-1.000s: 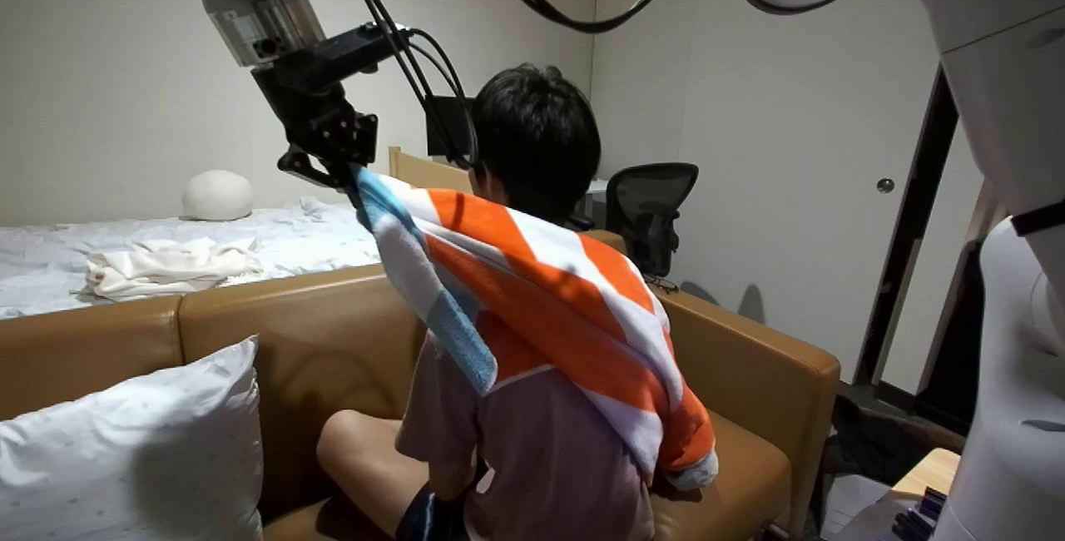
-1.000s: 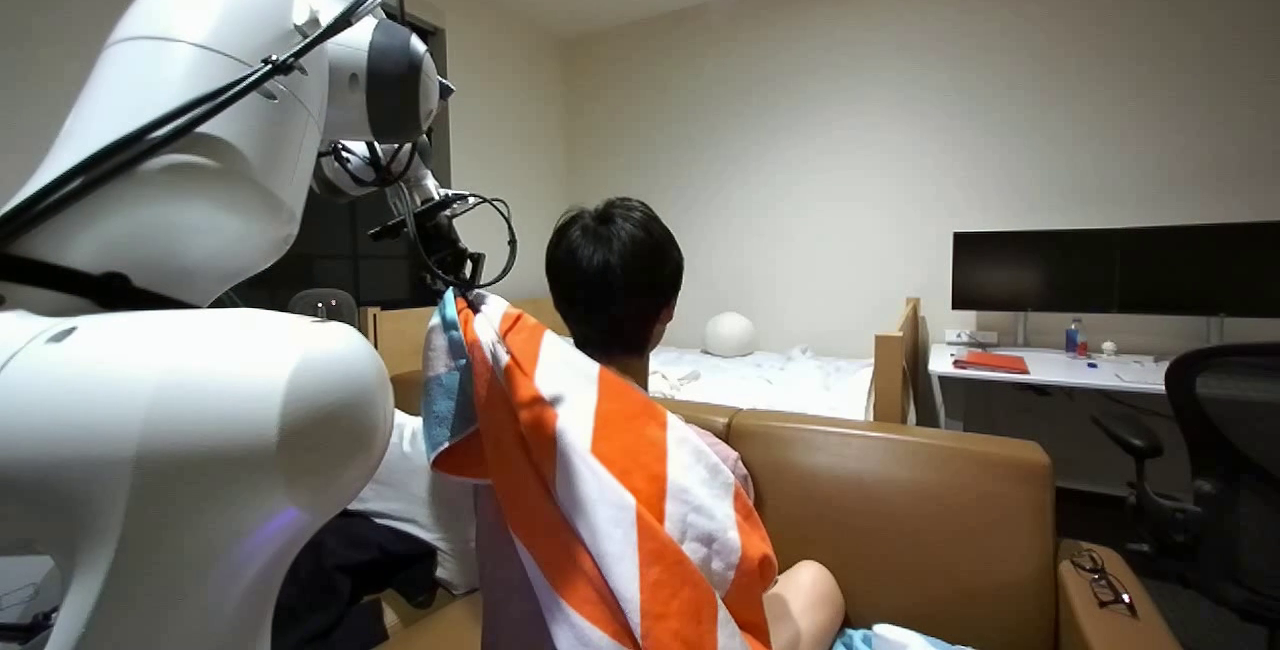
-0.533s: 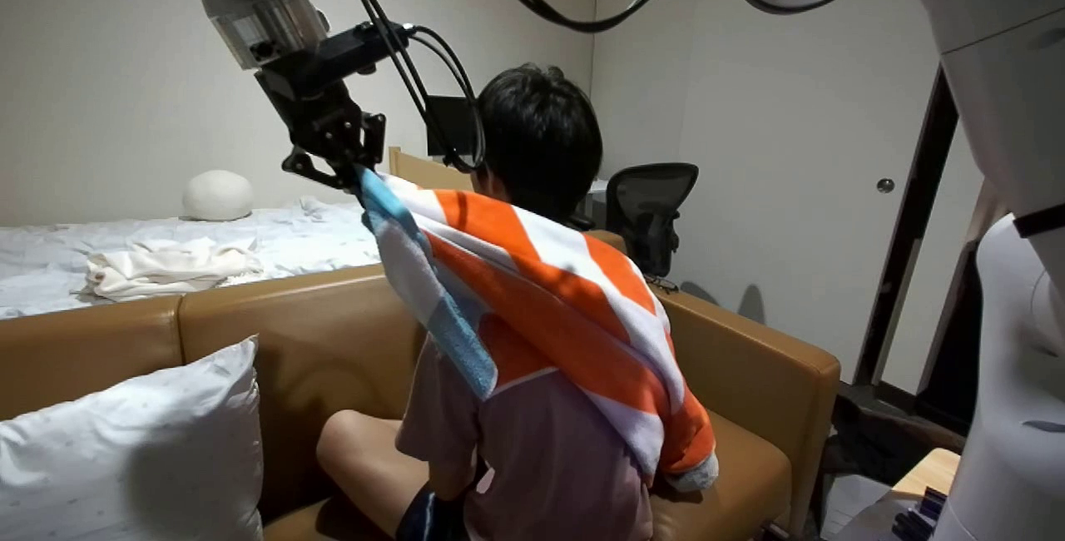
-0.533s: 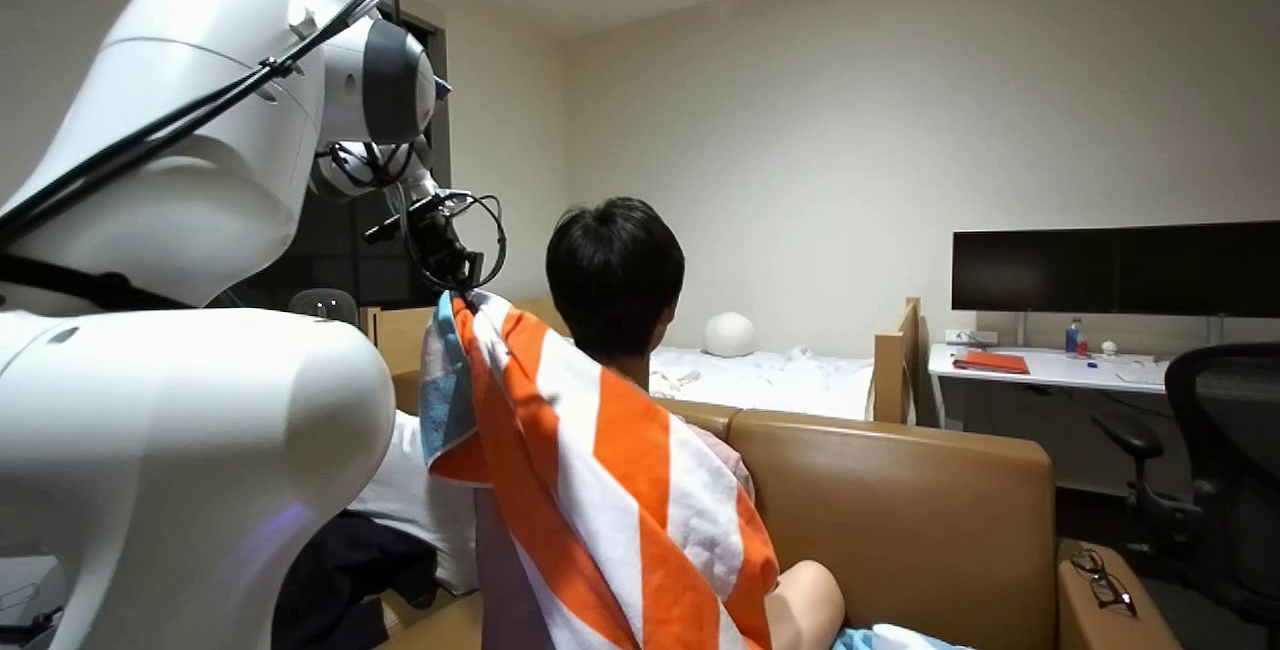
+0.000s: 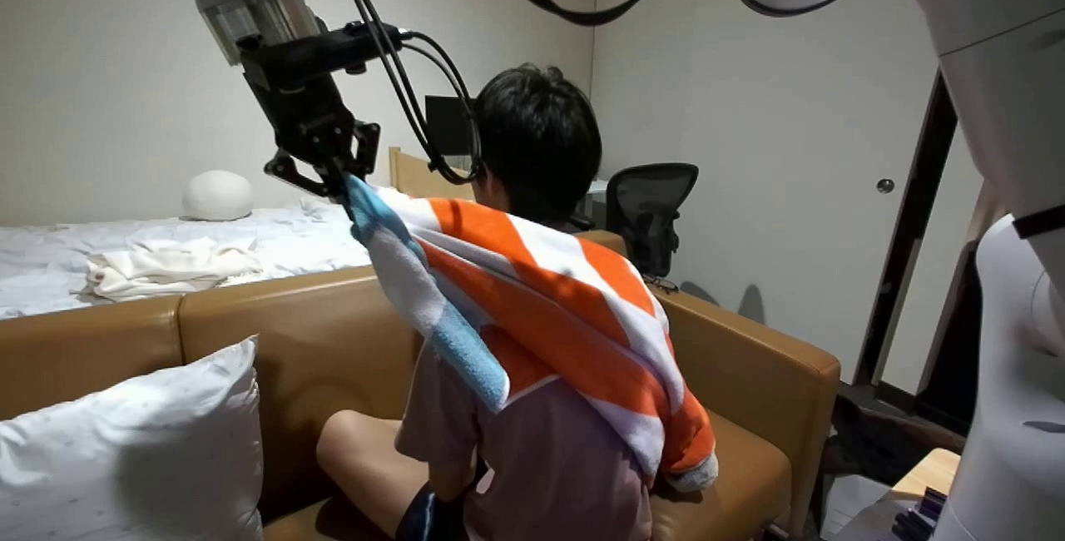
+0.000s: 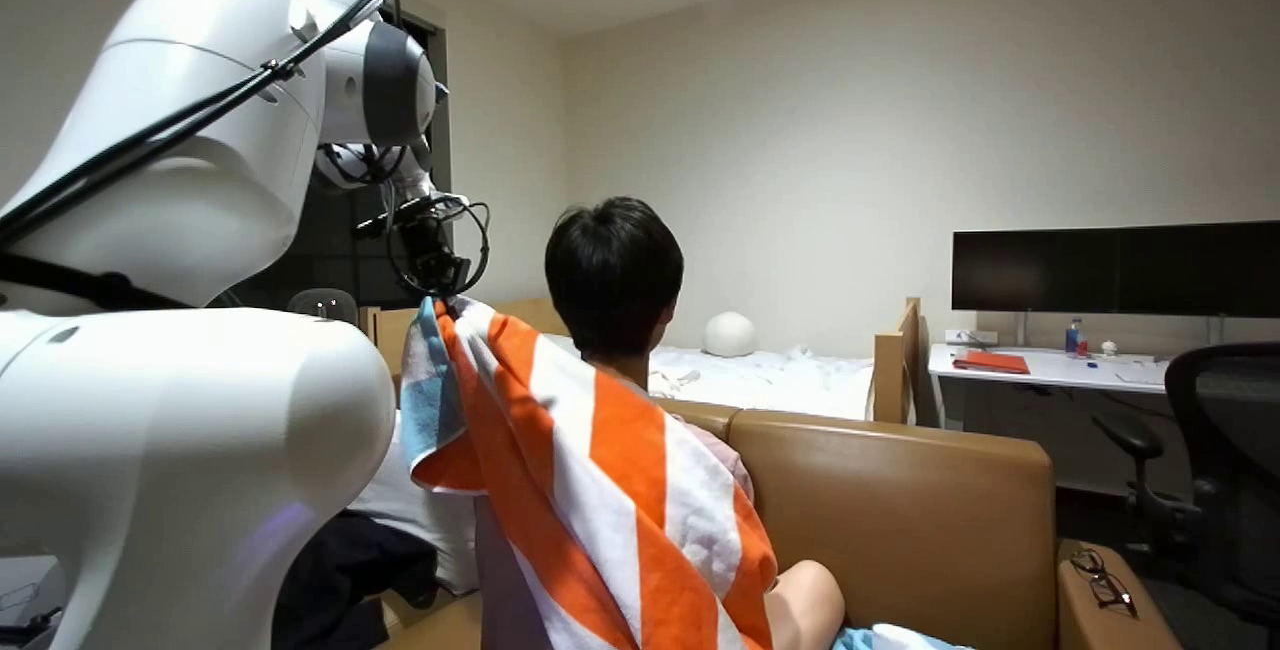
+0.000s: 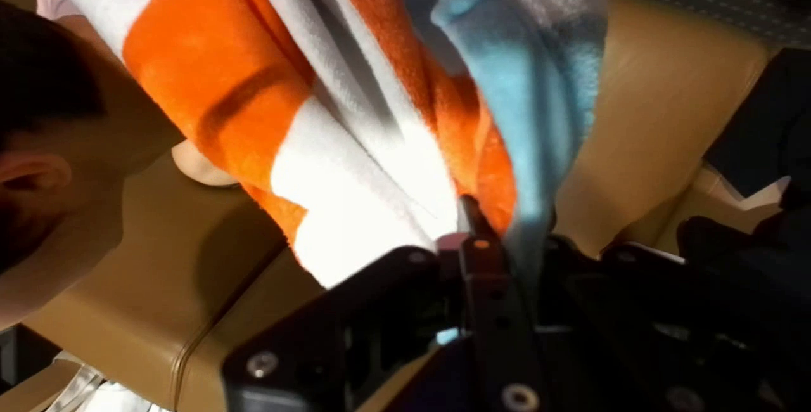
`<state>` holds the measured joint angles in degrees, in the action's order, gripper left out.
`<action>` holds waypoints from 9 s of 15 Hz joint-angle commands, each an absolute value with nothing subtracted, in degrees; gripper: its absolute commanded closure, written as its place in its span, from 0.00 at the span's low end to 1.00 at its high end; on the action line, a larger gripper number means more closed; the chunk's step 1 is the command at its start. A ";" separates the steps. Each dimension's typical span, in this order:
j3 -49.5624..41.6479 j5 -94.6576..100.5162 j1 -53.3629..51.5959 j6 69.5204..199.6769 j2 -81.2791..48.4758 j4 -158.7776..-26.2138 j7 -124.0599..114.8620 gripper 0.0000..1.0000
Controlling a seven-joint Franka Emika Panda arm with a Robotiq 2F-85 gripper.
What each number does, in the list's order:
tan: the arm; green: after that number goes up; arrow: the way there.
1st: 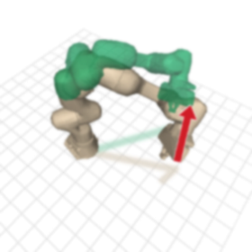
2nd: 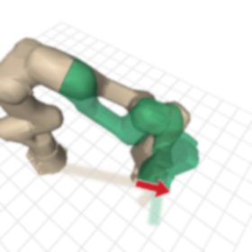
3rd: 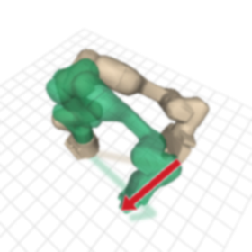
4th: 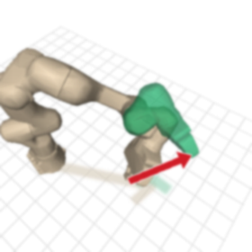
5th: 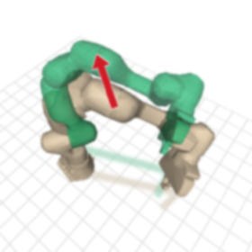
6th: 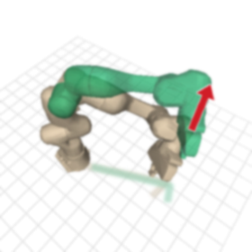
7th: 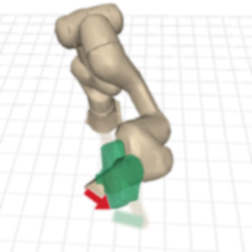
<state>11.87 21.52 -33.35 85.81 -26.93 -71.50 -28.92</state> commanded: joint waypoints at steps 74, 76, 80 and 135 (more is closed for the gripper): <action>9.64 7.96 -33.16 82.78 -28.54 -70.62 -77.65 0.98; 9.44 8.06 -33.27 82.54 -28.57 -70.57 -80.06 0.98; 9.43 7.05 -33.17 82.58 -28.67 -70.46 -83.54 0.98; 12.72 7.62 -32.59 90.24 -28.50 -71.29 -75.64 0.00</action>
<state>12.72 7.62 -32.59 90.24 -28.50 -71.29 -75.65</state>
